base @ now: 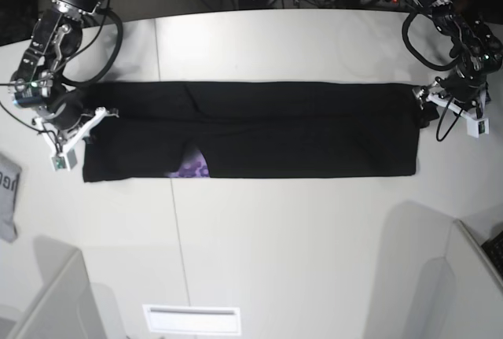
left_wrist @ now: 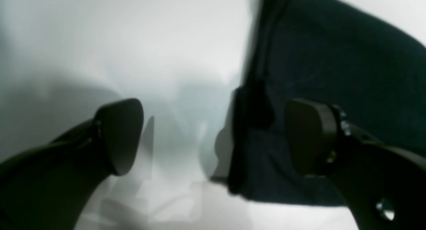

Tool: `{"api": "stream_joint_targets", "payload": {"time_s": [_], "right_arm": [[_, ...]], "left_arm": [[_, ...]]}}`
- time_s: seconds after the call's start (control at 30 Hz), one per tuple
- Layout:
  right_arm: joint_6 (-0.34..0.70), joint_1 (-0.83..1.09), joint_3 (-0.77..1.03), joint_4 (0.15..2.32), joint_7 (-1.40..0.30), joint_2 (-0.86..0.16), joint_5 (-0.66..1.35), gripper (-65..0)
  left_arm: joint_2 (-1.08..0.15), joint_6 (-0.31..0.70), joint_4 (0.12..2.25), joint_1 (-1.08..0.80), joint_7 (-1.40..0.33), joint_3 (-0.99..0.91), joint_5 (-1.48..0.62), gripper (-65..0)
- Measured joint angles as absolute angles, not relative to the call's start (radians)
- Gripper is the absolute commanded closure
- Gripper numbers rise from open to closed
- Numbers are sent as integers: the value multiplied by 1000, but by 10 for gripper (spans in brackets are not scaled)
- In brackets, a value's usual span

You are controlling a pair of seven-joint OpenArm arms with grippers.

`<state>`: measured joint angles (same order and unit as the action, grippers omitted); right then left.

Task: Fold the T-shirt properly
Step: 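Release the strip end with the left gripper and lift it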

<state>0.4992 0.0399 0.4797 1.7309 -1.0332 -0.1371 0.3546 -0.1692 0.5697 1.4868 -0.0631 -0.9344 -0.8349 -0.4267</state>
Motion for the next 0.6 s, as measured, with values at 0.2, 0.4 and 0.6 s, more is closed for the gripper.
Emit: {"api": "stream_joint_targets", "payload": {"time_s": [0.2,0.4,0.6], "right_arm": [[499,43,479,1731,-1033,-136,355,0],[499,48,479,1731,-1031,-134,355,0],[499,50,479,1731,-1032,-136,355,0]], "left_arm": [[-169,570,1426,-56,-916,-721,-440,-650],[-175,577,1348,-28,-839,-719,-453,-650],[-178,577,1306,-20,-821,-719,-463,-336]]}}
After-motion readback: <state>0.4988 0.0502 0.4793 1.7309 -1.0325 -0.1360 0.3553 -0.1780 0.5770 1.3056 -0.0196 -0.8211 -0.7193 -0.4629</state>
